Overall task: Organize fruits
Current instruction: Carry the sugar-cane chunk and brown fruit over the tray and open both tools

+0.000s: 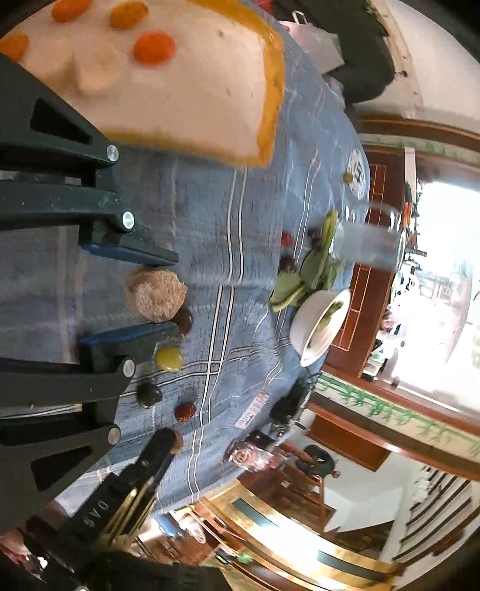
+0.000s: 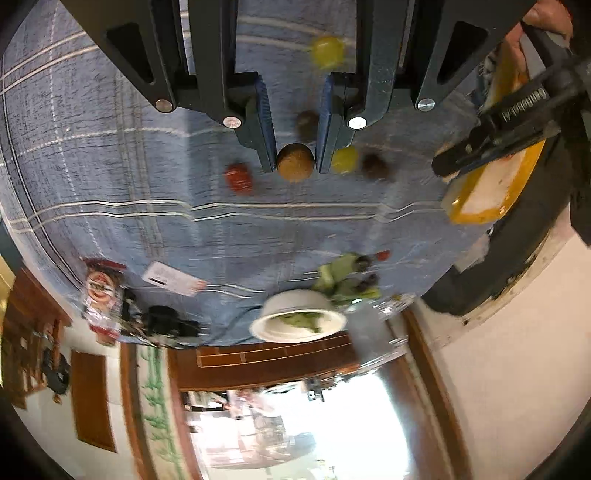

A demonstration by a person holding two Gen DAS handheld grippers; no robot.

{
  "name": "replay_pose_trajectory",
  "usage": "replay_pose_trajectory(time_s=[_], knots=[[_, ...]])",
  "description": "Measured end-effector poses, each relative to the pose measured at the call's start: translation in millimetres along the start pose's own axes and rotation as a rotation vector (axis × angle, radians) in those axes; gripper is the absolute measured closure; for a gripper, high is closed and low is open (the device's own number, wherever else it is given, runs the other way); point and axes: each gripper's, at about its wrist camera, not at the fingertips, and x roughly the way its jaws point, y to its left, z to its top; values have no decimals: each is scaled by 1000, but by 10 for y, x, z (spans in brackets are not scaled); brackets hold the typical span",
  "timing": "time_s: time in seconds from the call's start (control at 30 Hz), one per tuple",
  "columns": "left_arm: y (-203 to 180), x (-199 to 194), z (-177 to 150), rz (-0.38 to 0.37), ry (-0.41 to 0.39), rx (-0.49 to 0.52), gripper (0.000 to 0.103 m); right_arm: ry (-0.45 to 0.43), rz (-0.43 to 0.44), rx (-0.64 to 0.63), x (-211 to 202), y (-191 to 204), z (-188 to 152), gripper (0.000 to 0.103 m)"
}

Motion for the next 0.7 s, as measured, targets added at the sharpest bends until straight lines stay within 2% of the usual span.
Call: replay_pose_trajectory(time_s=[0.1, 0.23, 0.3, 0.5, 0.6, 0.7], knots=[[269, -266, 4, 33, -10, -12, 73, -2, 36, -53, -98, 307, -38, 80], [729, -533, 57, 124, -30, -41, 73, 14, 110, -124, -136, 827, -55, 80], [960, -586, 70, 168, -19, -65, 73, 24, 134, -164, -116, 1072, -78, 79], [1495, -607, 7, 234, 34, -148, 73, 90, 228, -262, 96, 1856, -233, 79], [1646, -604, -56, 259, 46, -170, 73, 128, 234, -329, 238, 2222, -312, 79], [1748, -628, -97, 257, 43, -189, 73, 147, 189, -385, 433, 2463, -361, 79]])
